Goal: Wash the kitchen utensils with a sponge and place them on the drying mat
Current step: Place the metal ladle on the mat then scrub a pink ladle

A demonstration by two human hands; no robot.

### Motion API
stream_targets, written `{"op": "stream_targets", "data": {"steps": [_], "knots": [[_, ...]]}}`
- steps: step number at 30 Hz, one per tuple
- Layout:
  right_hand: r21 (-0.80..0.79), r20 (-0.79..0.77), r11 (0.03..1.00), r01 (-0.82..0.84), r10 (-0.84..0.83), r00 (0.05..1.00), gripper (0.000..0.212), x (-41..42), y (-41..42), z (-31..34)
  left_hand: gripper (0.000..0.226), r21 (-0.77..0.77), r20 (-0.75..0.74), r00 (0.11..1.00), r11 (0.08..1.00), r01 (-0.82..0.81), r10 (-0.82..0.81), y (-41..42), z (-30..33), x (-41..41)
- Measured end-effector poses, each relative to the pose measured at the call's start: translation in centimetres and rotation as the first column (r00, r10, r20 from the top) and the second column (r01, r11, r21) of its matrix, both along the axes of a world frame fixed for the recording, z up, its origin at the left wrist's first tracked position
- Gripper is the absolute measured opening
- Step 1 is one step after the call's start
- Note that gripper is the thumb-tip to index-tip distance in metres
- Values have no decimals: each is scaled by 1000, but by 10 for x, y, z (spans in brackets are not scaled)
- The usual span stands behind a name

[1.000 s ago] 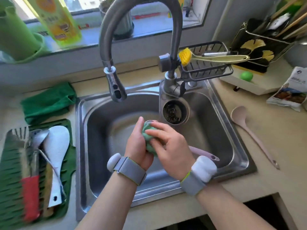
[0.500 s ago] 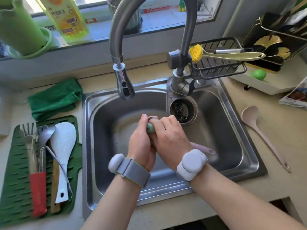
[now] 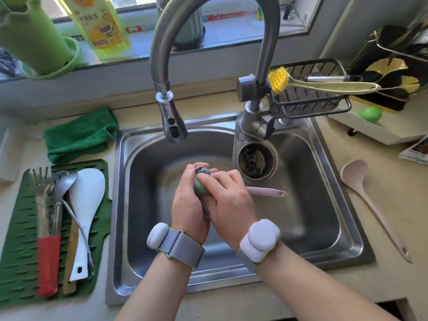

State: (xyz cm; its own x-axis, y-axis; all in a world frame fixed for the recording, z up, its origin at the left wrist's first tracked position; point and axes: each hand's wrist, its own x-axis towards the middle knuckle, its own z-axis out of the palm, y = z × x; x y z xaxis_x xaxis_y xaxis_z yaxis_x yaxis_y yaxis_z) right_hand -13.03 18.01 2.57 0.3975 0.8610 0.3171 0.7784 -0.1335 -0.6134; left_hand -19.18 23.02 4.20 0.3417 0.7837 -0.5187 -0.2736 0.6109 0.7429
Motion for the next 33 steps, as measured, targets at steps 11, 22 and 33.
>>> {"op": "stream_targets", "data": {"steps": [11,22,33], "knots": [[-141,69,980,142,-133,989,24,28,-25,-18,28,67,-178,967,983,-173,182,7,8,-6],[-168,46,985,35,-27,999,29,16,-18,-8,24,75,-146,971,981,-181,190,9,13,-2],[-205,-74,977,62,-79,994,28,8,-15,-13,23,48,-186,961,978,-202,207,5,10,-6]]}}
